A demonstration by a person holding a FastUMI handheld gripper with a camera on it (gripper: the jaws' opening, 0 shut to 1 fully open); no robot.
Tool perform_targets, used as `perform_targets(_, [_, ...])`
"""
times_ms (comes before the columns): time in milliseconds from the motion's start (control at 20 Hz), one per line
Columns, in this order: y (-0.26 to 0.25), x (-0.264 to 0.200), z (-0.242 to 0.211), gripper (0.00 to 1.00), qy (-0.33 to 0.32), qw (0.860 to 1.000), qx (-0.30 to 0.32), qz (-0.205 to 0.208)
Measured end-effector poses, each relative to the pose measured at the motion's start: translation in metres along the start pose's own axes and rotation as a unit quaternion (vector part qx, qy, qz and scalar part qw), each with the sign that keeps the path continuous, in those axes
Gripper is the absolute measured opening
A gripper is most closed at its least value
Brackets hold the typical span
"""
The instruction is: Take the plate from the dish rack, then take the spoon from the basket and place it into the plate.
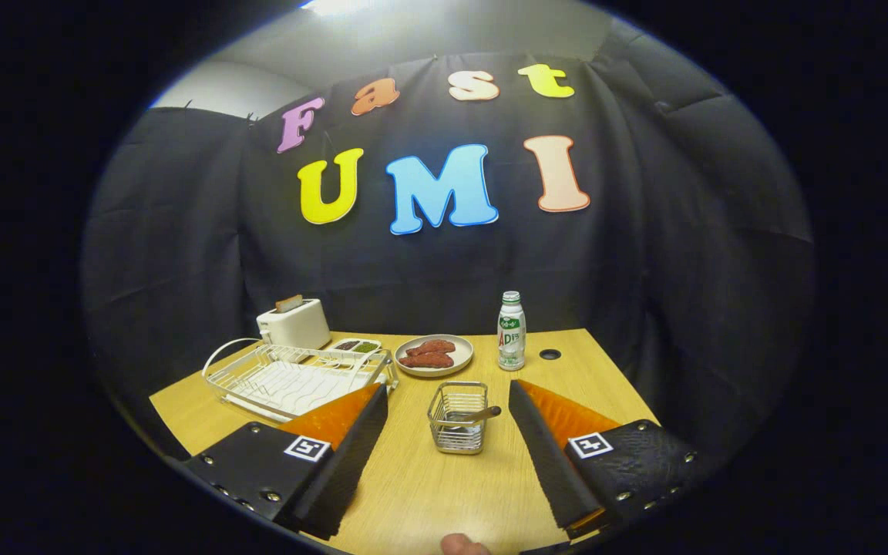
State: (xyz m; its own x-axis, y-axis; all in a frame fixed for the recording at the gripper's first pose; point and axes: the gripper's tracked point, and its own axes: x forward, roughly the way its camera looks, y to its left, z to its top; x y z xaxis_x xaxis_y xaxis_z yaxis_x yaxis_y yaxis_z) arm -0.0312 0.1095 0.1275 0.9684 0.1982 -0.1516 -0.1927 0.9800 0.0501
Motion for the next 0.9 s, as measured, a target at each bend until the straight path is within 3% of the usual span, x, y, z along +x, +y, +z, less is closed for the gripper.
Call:
perform_targets(500, [-0.047,0.082,-0.047,0.98,-0.026,0.999,0.040,-0.015])
perform_targets(650, [-0.042,0.104,-0.056,0.92,-0.024,0.999,0.031,0.000])
perform_targets(700, [-0.039,0.113,-0.060,0.82,-0.021,0.999,0.032,0.002])
perform_targets(850, [-0.042,0.129,-0.065,0.69,-0.016,0.999,0.037,0.005])
perform_targets(900, [-0.042,0.130,-0.066,0.46,-0.014,0.999,0.041,0.003])
